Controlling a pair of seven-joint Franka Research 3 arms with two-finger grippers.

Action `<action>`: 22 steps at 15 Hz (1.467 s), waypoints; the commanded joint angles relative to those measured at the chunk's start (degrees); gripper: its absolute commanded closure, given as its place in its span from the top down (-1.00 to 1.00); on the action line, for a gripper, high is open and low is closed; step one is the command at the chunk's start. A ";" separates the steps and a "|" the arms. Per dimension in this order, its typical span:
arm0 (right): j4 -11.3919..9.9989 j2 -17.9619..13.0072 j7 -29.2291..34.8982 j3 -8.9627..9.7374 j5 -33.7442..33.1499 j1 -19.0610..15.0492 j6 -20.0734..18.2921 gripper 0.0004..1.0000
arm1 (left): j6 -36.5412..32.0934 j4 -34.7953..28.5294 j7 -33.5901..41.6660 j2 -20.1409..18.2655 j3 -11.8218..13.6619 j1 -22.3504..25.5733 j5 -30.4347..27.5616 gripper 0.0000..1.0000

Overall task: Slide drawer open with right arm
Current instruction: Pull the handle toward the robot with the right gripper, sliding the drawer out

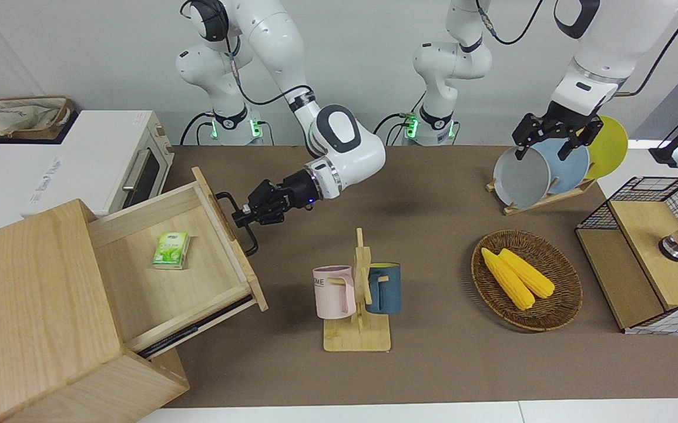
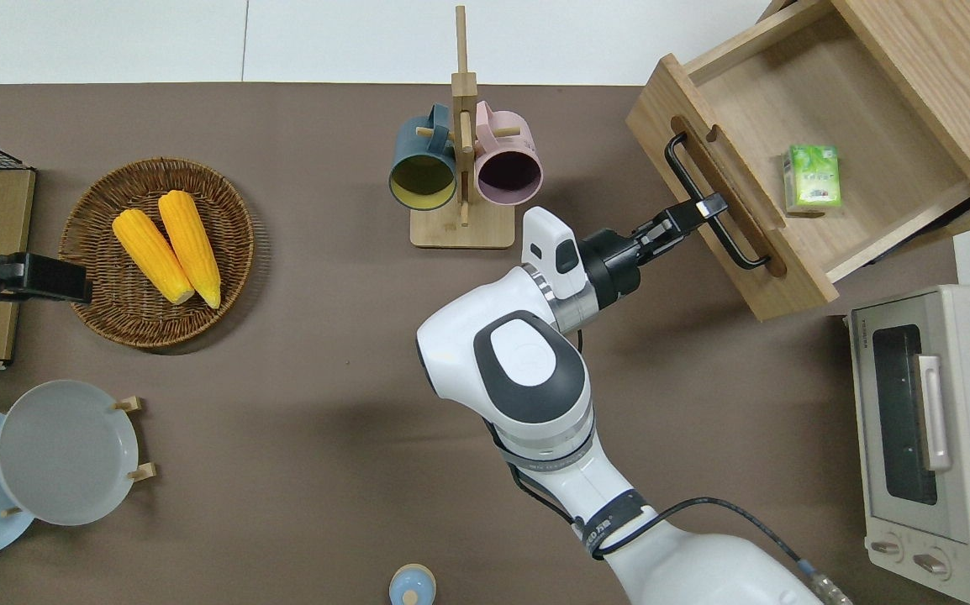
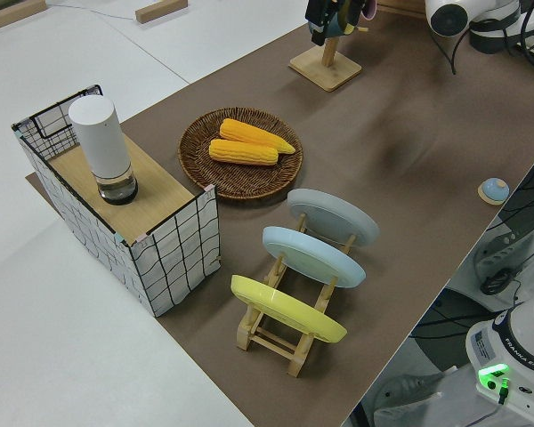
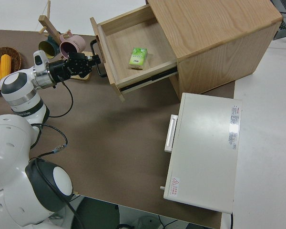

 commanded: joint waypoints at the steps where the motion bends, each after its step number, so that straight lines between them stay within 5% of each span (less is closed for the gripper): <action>1: 4.22 0.50 -1.84 0.10 -0.19 2.62 -1.63 -1.00 | 0.04 1.12 0.34 0.69 0.92 -0.99 0.87 1.00; 15: 5.45 0.58 -2.01 0.10 1.13 5.35 -4.10 -1.00 | 0.04 1.12 0.34 0.69 0.92 -0.99 0.78 0.99; 21: 5.19 1.64 -1.58 -0.07 0.34 4.39 -3.13 -0.78 | 0.04 1.12 0.34 0.69 0.92 -0.99 0.78 0.99; 22: 5.19 1.81 -1.49 -0.07 0.34 4.47 -3.13 -0.61 | 0.04 1.12 0.34 0.69 0.92 -0.99 0.78 0.99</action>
